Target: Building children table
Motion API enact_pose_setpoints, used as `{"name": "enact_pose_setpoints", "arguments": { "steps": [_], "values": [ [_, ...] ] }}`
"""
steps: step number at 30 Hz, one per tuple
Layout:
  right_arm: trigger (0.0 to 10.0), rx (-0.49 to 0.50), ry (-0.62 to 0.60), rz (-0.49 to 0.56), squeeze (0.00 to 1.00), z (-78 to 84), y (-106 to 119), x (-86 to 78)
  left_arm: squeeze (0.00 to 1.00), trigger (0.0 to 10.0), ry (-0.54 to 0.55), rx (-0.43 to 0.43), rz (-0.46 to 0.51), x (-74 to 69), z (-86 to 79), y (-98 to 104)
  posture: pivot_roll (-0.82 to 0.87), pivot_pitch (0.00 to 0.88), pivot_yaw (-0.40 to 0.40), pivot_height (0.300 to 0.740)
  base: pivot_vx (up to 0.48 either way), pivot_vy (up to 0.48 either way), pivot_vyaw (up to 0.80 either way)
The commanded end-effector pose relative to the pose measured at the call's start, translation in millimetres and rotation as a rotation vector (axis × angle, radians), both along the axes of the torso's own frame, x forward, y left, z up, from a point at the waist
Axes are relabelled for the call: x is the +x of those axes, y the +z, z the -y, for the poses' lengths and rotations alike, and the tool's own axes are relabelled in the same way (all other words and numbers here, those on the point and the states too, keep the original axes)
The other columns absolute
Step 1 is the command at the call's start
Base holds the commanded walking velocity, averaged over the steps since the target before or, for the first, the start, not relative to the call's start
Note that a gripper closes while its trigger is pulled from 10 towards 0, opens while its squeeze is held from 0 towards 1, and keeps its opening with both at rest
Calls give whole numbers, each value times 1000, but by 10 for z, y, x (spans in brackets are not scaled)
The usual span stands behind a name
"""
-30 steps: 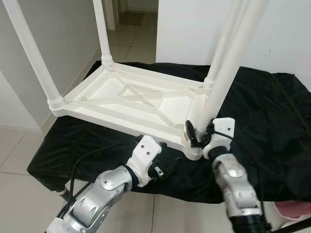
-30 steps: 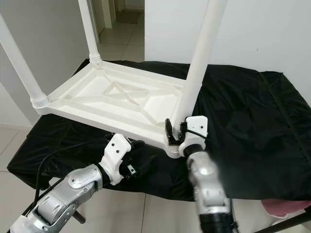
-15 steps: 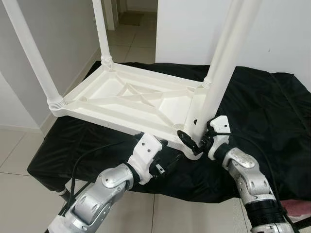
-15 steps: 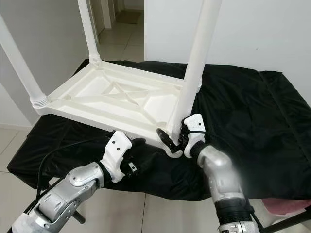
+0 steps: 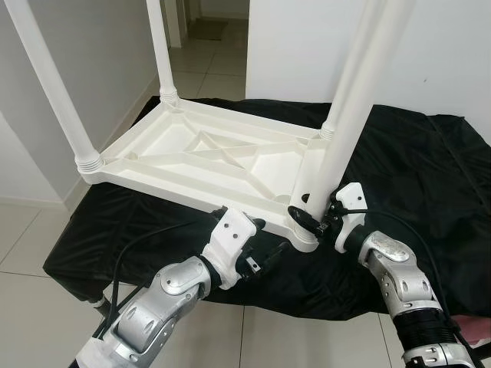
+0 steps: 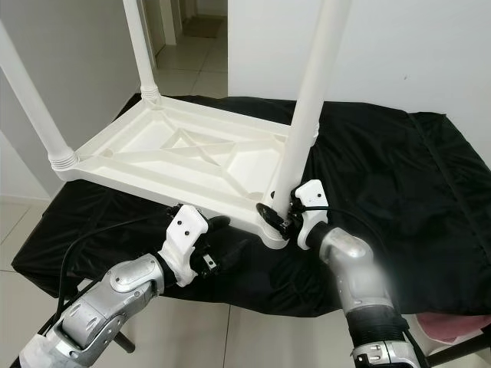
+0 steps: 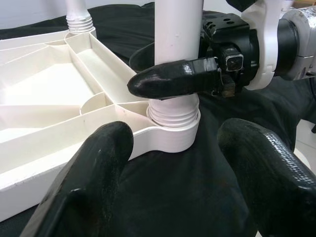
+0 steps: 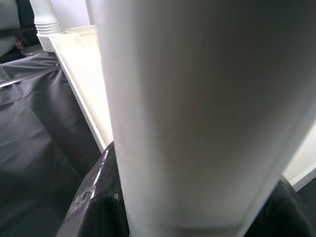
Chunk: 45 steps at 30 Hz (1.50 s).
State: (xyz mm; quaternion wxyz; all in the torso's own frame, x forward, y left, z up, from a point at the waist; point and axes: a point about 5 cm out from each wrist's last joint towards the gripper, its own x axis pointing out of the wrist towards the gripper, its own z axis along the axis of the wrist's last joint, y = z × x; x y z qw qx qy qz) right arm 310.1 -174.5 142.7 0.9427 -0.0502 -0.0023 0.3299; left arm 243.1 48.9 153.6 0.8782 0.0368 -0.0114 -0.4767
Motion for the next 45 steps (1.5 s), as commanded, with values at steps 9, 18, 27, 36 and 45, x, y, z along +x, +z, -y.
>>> {"name": "enact_pose_setpoints", "arguments": {
  "steps": [9, 18, 27, 36, 45],
  "values": [
    [10000, 48, -88, -36, 0, -68, -50, -45, 0, 10000, -109, 10, -23, -51, 8, -34, -39, 16, 8, 740, 0, 0, 0],
    [10000, 66, -253, -51, 0, -188, -53, -90, 0, 10000, -110, 11, -26, -59, 5, -42, -35, 10, -4, 740, 0, 0, 0],
    [10000, 155, -597, -67, 0, -364, -105, -184, 0, 10000, -112, 13, -28, -69, 14, -55, -22, 3, -19, 740, 0, 0, 0],
    [10000, 216, -709, -82, 0, -611, -78, -226, 0, 10000, -106, 7, -28, -85, 16, -51, -11, 1, -25, 740, 0, 0, 0],
    [10000, 190, -675, -40, 43, -651, 1, -231, 0, 10000, -98, 6, -25, -62, 21, -46, -19, 1, -25, 740, 0, 0, 0]
  ]
}}
